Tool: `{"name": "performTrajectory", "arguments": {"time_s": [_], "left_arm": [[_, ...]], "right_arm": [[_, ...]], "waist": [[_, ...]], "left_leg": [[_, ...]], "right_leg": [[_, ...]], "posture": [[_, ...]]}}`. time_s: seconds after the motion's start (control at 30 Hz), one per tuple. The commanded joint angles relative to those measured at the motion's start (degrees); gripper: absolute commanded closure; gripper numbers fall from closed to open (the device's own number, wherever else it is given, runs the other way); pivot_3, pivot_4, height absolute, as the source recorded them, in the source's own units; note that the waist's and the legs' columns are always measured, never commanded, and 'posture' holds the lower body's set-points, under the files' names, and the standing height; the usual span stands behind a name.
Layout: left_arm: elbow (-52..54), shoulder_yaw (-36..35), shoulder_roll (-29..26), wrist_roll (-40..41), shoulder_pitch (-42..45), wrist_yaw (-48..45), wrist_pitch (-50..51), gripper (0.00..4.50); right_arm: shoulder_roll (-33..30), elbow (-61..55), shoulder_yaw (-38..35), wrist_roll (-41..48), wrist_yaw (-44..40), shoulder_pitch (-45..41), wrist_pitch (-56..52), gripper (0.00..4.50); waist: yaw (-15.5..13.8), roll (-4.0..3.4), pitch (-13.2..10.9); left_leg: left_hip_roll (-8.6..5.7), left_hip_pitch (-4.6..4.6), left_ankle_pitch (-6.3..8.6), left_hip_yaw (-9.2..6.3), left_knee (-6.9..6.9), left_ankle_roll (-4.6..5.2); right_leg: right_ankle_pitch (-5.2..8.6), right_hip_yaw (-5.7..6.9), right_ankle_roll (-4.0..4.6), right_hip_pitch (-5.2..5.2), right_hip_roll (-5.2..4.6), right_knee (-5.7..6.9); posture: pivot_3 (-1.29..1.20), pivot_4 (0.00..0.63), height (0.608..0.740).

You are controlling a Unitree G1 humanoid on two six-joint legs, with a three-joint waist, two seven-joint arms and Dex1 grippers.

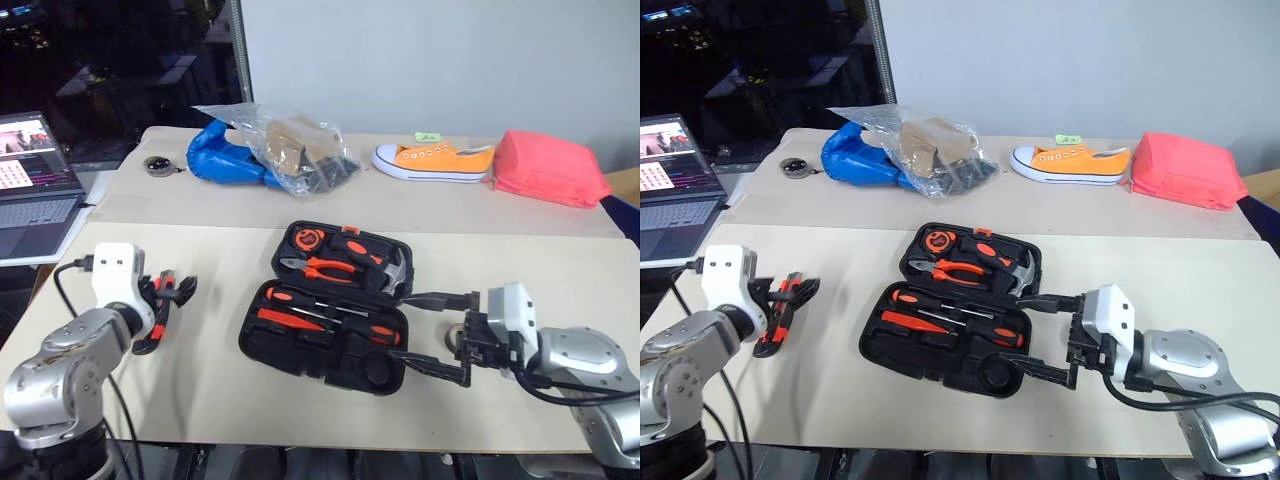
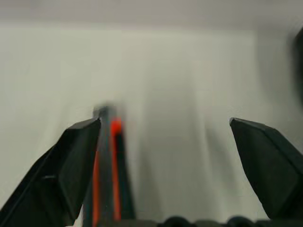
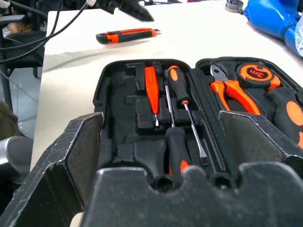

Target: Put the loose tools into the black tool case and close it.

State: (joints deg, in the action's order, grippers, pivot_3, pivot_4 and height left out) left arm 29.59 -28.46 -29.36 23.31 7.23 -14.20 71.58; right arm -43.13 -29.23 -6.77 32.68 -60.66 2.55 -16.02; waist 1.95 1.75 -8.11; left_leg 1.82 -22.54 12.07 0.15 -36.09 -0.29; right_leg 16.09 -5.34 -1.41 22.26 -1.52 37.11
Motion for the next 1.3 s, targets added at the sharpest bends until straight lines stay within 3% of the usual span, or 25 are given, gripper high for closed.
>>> {"name": "performTrajectory", "arguments": {"time_s": [0.03, 0.27, 0.37, 0.53, 0.63, 0.7, 0.8, 0.97, 1.13, 1.3], "left_arm": [[-0.8, -2.5, -1.3, -0.8, -1.5, 1.0, 2.7, 0.02], [-4.6, -2.3, 1.6, -1.1, -2.5, 2.1, 4.1, 0.02], [-4.7, -1.9, 2.3, -0.8, -3.6, 1.5, 1.8, 0.71], [-3.2, -2.8, 3.3, 0.2, -5.0, 0.1, -3.3, 2.64], [1.1, -3.9, 4.0, 3.8, -4.0, -3.8, -9.5, 2.77], [5.1, -1.8, 1.2, 7.5, -4.5, -11.0, -13.0, 2.77], [7.2, 6.1, -9.4, 10.7, -3.8, -26.4, -17.7, 2.77], [-1.4, 25.3, -24.3, 4.1, 5.2, -50.8, -35.4, 2.77], [-13.7, 40.1, -25.2, -5.3, 17.3, -64.5, -50.8, 2.77], [-23.2, 47.2, -22.5, -11.6, 23.1, -71.5, -63.4, 2.77]], "right_arm": [[0.1, 0.2, 0.0, 0.0, -0.8, -1.5, 1.7, 0.00], [0.1, 0.7, 0.4, -0.4, -1.2, -1.3, 2.7, 0.00], [0.2, 0.4, 0.5, -0.5, -0.9, -1.2, 2.8, 0.00], [0.4, -0.1, 0.4, -0.7, -0.3, -0.3, 2.8, 0.00], [0.6, -0.7, 0.2, -0.8, 0.4, 0.6, 2.8, 0.00], [0.7, -1.2, -0.2, -0.8, 0.9, 1.3, 2.6, 0.00], [0.5, -2.3, -1.3, -0.4, 1.5, 2.8, 2.3, 0.00], [-0.4, -4.7, -4.6, 0.3, 1.6, 7.8, 2.3, 0.00], [-1.6, -8.1, -10.4, 1.2, 1.3, 14.8, 1.9, 0.00], [-1.5, -10.9, -14.5, 1.5, 1.9, 20.1, 1.7, 0.00]], "waist": [[0.3, 0.00, 0.0], [0.2, 0.01, 0.0], [0.2, -0.06, 0.0], [0.0, -0.06, 0.0], [-0.2, -0.03, 0.0], [-0.3, 0.13, 0.0], [-0.5, 0.15, 0.0], [-0.9, -0.18, -0.1], [-1.0, -0.16, -0.1], [-0.7, -0.14, -0.1]], "left_leg": [[0.02, 0.04, 0.00, 0.01, 0.00, 0.00], [0.05, 0.10, -0.02, 0.01, 0.00, -0.03], [0.02, 0.15, -0.02, 0.06, 0.01, -0.03], [0.03, 0.14, -0.02, 0.05, 0.01, -0.03], [0.02, 0.10, -0.02, 0.07, 0.01, -0.03], [0.04, 0.04, -0.02, 0.06, 0.00, -0.03], [0.07, 0.02, -0.03, 0.05, 0.05, -0.06], [-0.02, 0.11, -0.03, 0.41, 0.12, -0.06], [0.01, 0.07, -0.03, 0.66, 0.10, -0.05], [0.07, 0.02, -0.02, 0.66, 0.07, -0.02]], "right_leg": [[0.00, -0.01, 0.00, -0.01, 0.04, 0.00], [-0.02, -0.02, 0.03, -0.08, 0.01, 0.01], [-0.07, -0.07, 0.12, -0.09, -0.03, 0.02], [-0.08, -0.06, 0.13, -0.09, -0.03, 0.01], [-0.08, -0.07, 0.13, -0.09, -0.07, -0.01], [-0.09, -0.05, 0.14, -0.04, -0.05, -0.01], [-0.09, 0.00, 0.17, 0.00, -0.02, -0.04], [-0.05, -0.10, 0.20, -0.01, -0.03, -0.08], [0.06, -0.05, 0.24, 0.02, 0.16, -0.12], [0.25, -0.10, -0.10, 0.03, 0.27, -0.10]], "posture": [[0.00, 0.150, 0.740], [0.00, 0.150, 0.740], [0.00, 0.150, 0.740], [0.00, 0.150, 0.740], [0.00, 0.150, 0.740], [0.00, 0.150, 0.740], [0.00, 0.150, 0.740], [0.00, 0.150, 0.740], [0.00, 0.150, 0.740], [0.00, 0.150, 0.740]]}}
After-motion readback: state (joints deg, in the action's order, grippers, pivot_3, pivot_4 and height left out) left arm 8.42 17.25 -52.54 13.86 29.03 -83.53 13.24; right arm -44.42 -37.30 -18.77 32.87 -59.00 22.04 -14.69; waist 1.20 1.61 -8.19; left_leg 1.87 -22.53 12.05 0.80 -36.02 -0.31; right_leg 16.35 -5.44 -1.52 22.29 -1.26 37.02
